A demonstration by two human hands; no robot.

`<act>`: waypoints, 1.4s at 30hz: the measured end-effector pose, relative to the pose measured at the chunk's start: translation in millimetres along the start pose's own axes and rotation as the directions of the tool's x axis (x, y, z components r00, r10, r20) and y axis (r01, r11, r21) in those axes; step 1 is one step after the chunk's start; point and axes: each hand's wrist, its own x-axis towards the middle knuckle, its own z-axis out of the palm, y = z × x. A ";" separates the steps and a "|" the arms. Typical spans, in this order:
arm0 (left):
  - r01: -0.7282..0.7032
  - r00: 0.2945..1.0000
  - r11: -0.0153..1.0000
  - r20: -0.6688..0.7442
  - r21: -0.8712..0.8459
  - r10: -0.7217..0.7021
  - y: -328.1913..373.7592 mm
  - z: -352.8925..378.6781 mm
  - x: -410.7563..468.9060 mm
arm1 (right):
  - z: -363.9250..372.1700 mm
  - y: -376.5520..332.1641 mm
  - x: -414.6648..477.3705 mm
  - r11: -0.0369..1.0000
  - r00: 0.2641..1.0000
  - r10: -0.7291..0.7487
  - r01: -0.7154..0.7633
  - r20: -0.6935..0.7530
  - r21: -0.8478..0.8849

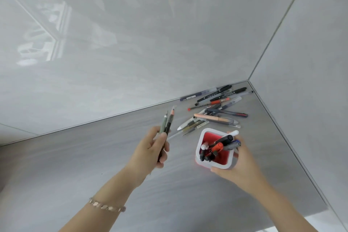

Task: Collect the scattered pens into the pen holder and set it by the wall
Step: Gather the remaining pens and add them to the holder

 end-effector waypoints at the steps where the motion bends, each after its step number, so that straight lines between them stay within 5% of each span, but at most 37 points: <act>1: -0.013 1.000 1.000 0.024 0.021 0.012 2.4 0.3 -12.2 | 2.5 0.9 -2.7 1.000 1.000 0.002 -0.002 0.019 -0.001; 7: -0.010 0.994 0.944 0.110 0.329 -0.028 9.9 -7.5 -35.4 | 17.5 2.4 -13.2 0.997 0.991 -0.009 0.019 0.132 -0.075; 12: -0.115 0.980 0.901 0.197 0.418 0.034 25.7 -8.7 -43.0 | 20.0 2.1 -17.6 0.997 0.992 -0.034 0.041 0.126 -0.060; 18: -0.282 0.954 0.629 0.281 0.725 0.105 32.0 4.8 -37.3 | 22.6 4.6 -18.5 0.998 0.992 -0.045 0.050 0.115 -0.042; 20: -0.319 0.945 0.771 0.244 0.550 0.217 29.9 17.4 -32.4 | 22.9 4.9 -19.4 0.998 0.992 -0.046 0.051 0.119 -0.042; 22: -0.333 0.935 0.936 0.167 0.111 0.313 30.2 28.6 -29.9 | 22.8 5.2 -19.2 0.998 0.992 -0.048 0.053 0.117 -0.040; 25: -0.406 0.900 0.894 0.088 -0.188 0.427 26.9 43.2 -23.5 | 22.3 4.8 -18.3 0.997 0.992 -0.052 0.058 0.117 -0.048; 42: -0.446 0.885 0.895 0.138 -0.021 0.445 -16.0 52.4 -14.0 | 20.8 15.7 -12.2 0.995 0.992 -0.039 0.049 0.124 -0.082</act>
